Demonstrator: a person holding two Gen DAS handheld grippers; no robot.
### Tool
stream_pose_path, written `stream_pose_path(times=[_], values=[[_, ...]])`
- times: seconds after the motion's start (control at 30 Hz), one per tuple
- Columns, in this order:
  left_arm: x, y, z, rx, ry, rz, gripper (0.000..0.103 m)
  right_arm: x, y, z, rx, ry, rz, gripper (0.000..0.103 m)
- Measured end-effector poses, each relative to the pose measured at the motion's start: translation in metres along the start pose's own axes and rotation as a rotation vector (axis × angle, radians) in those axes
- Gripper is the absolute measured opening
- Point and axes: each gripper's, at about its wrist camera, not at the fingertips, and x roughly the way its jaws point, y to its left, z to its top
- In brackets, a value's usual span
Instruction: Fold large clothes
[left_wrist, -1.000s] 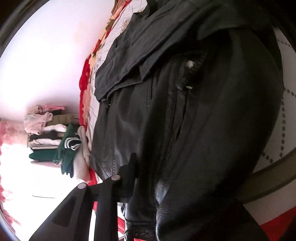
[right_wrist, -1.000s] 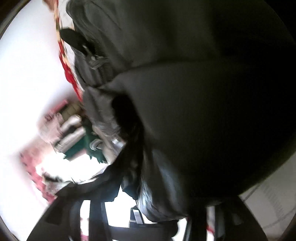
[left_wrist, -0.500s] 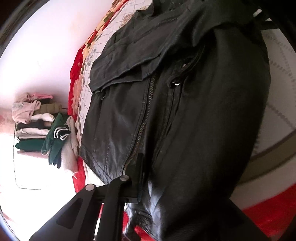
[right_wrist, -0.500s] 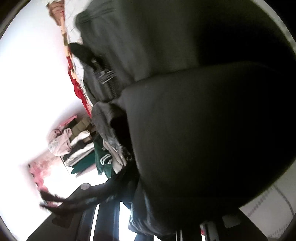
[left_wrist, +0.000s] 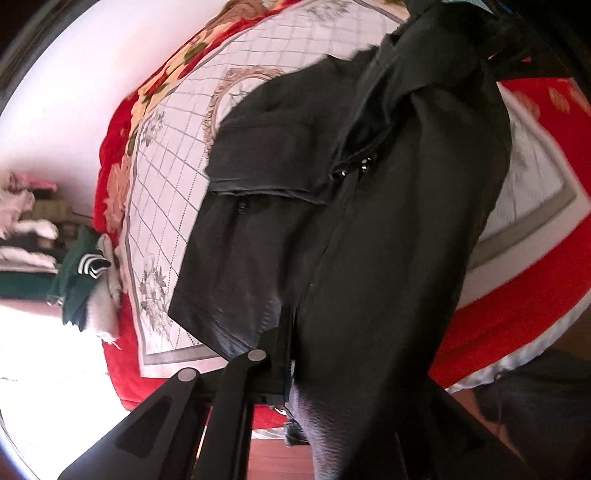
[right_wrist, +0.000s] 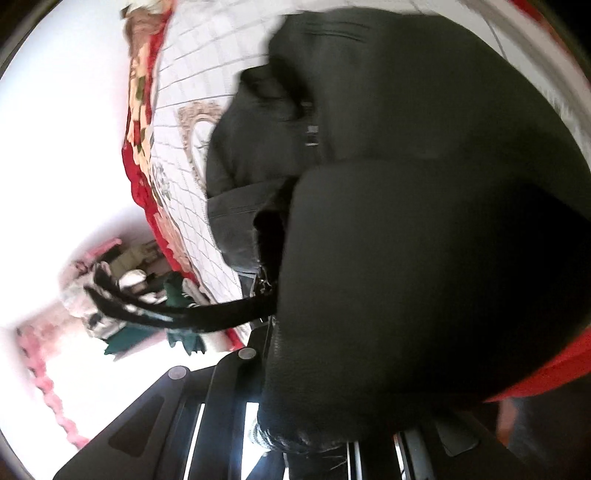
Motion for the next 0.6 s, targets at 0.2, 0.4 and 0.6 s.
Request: stream_pose_path(times=[0.2,0.4,0.6], values=[[0.035,0.085,0.022,-0.157,0.040,-0.131,0.009,0.048,0.082,0.014,-0.068,0.020,-0.104,0.011],[0.108,0.158,0.033,-0.246,0.116,-0.251,0.014,0.127,0.116,0.014,-0.102,0.060,-0.220,0.015],[0.184,0.208,0.020,-0.300,0.236,-0.457,0.026,0.237,0.146,0.047,-0.121,0.143,-0.293,0.042]])
